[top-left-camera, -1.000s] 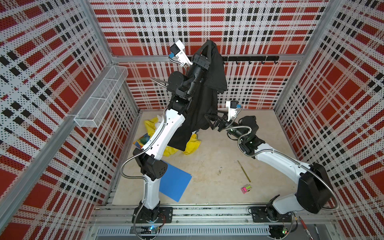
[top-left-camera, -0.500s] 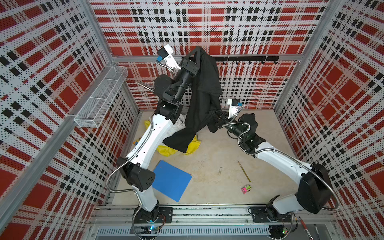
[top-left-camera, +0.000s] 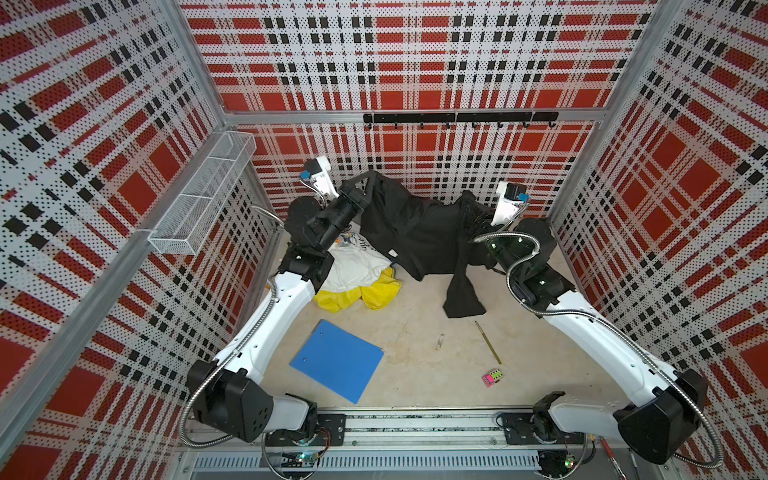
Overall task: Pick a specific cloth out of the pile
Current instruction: 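Hold the black garment with both grippers and move it away from the pile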
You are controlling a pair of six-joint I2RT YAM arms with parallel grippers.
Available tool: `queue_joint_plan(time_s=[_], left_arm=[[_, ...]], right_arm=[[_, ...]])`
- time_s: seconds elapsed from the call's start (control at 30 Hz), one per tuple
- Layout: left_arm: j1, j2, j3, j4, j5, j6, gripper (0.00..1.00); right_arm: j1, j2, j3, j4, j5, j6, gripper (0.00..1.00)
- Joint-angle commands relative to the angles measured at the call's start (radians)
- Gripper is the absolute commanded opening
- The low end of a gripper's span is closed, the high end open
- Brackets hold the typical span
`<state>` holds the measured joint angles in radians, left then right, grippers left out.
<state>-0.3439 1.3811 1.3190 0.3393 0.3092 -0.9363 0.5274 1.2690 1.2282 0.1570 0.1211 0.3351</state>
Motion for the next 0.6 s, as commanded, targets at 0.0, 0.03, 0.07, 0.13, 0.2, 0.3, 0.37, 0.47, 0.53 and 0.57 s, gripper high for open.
queue_joint_plan(time_s=[0.0,0.03,0.07,0.13,0.2,0.3,0.37,0.47,0.53,0.57], left_arm=[[-0.074,-0.006,-0.029,-0.012,0.061,0.081,0.06],[-0.102,0.008,-0.027,-0.021,0.059,0.103,0.07],[-0.124,0.024,-0.02,-0.03,0.06,0.121,0.07],[-0.163,0.057,0.003,-0.05,0.053,0.152,0.09],[-0.196,0.091,0.029,-0.063,0.051,0.174,0.11],[-0.248,0.164,0.088,-0.117,0.044,0.223,0.14],[-0.284,0.209,0.107,-0.16,0.005,0.255,0.15],[-0.316,0.276,0.103,-0.171,-0.023,0.257,0.26],[-0.338,0.319,0.093,-0.168,-0.029,0.265,0.35],[-0.351,0.337,0.089,-0.167,-0.032,0.279,0.39]], right_arm=[[-0.004,-0.014,0.096,-0.024,0.07,-0.084,0.01],[-0.005,-0.009,0.12,-0.047,0.088,-0.096,0.01],[-0.011,-0.003,0.142,-0.066,0.099,-0.105,0.01],[-0.042,0.013,0.19,-0.107,0.079,-0.102,0.01],[-0.067,0.029,0.223,-0.138,0.061,-0.096,0.01],[-0.098,0.041,0.242,-0.157,0.036,-0.09,0.01],[-0.115,0.052,0.239,-0.162,0.01,-0.082,0.02],[-0.153,0.067,0.216,-0.16,-0.02,-0.053,0.01],[-0.187,0.077,0.195,-0.154,-0.046,-0.021,0.01],[-0.201,0.081,0.186,-0.151,-0.054,-0.01,0.01]])
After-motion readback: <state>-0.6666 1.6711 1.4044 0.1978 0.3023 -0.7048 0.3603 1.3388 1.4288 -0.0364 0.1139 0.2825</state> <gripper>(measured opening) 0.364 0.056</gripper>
